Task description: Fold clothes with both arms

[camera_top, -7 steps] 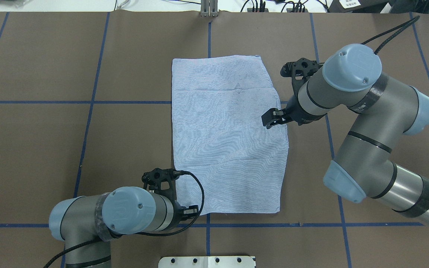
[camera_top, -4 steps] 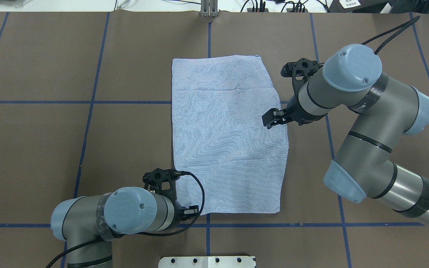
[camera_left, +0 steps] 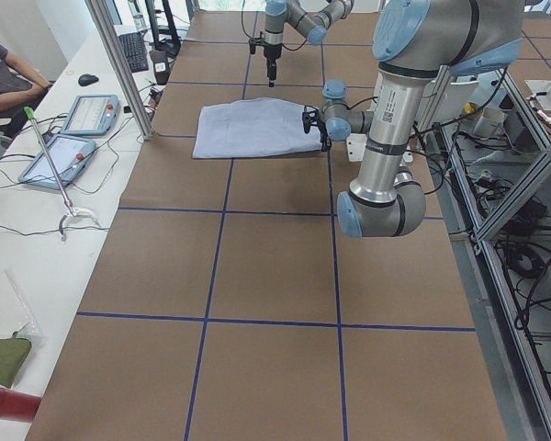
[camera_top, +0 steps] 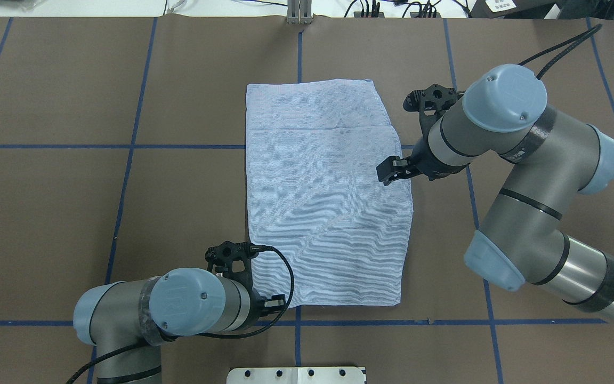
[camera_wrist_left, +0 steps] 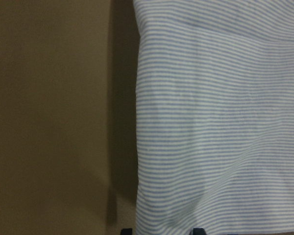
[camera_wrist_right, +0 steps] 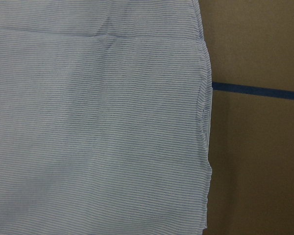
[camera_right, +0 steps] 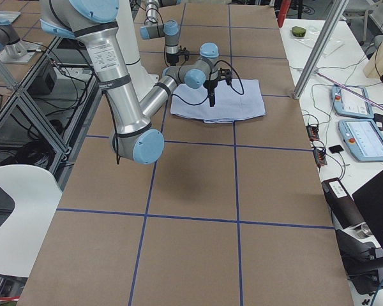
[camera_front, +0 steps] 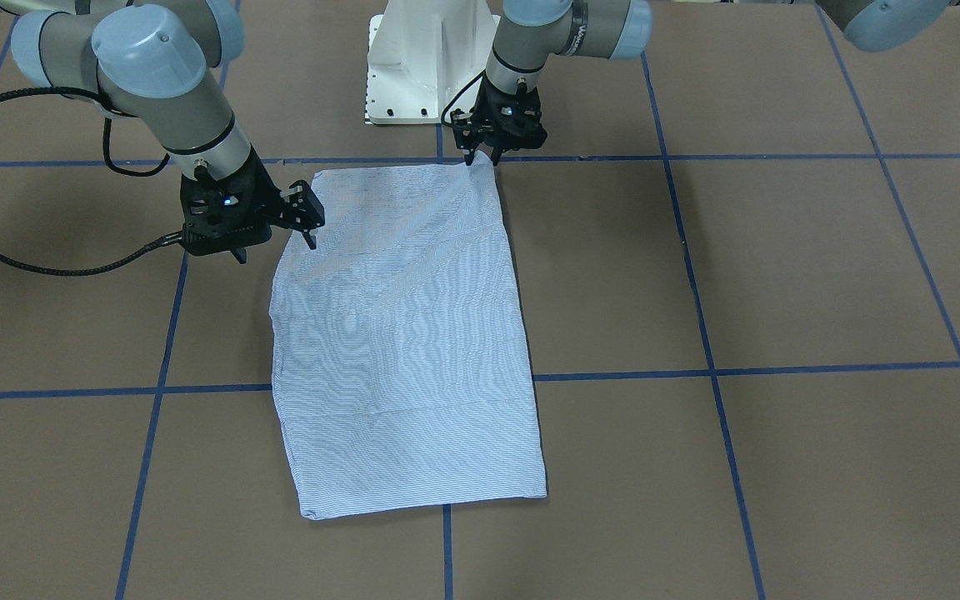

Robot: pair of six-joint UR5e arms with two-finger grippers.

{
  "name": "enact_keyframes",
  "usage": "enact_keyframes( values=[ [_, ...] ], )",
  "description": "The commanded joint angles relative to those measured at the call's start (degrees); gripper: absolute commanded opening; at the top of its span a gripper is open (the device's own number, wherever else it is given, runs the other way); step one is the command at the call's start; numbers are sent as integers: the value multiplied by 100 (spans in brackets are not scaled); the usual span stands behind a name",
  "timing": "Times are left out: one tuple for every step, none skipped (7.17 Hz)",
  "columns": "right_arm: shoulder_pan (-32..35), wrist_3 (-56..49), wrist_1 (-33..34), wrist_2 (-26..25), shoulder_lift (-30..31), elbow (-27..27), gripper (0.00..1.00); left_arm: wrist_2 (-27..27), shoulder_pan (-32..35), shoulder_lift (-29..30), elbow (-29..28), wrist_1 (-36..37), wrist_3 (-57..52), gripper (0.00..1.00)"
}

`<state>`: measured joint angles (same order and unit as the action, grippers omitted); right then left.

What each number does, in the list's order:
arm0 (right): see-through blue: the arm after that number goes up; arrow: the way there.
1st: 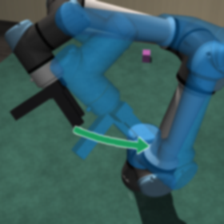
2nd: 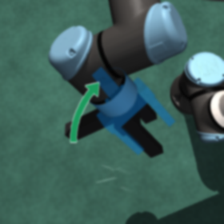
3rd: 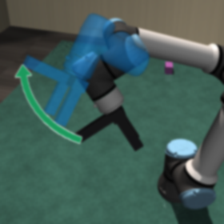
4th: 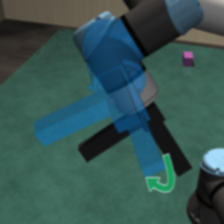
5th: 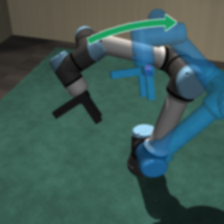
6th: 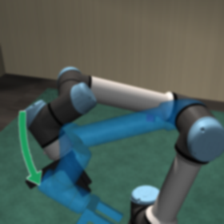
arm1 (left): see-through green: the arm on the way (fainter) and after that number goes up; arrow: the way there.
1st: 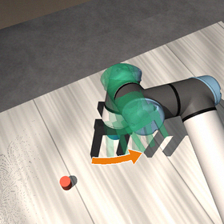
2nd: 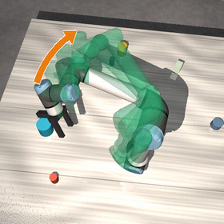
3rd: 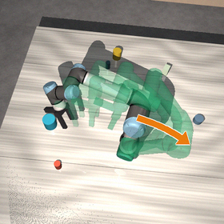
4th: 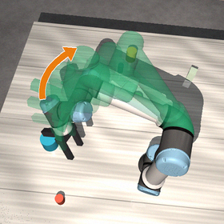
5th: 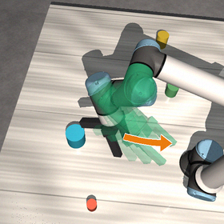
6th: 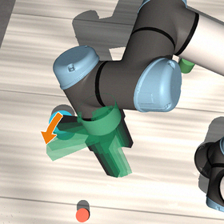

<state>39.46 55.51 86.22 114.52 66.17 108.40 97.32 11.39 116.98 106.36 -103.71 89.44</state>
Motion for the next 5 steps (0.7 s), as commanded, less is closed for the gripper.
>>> enact_keyframes(
  values=[
    [0, -5, 0, 0, 10, -3, 100, -20, 4, 0, -10, 0, -5, 51],
    [0, -5, 0, 0, 18, -3, 100, -29, 30, 0, -10, 0, -14, 51],
    [0, -5, 0, 0, 19, -3, 100, -29, 30, 0, -19, 0, -14, 51],
    [0, -5, 0, 0, 19, -3, 100, -29, 30, 0, -54, 0, -14, 51],
    [0, -5, 0, 0, 27, -3, 100, -29, 30, 0, -63, 0, -14, 51]
  ],
)
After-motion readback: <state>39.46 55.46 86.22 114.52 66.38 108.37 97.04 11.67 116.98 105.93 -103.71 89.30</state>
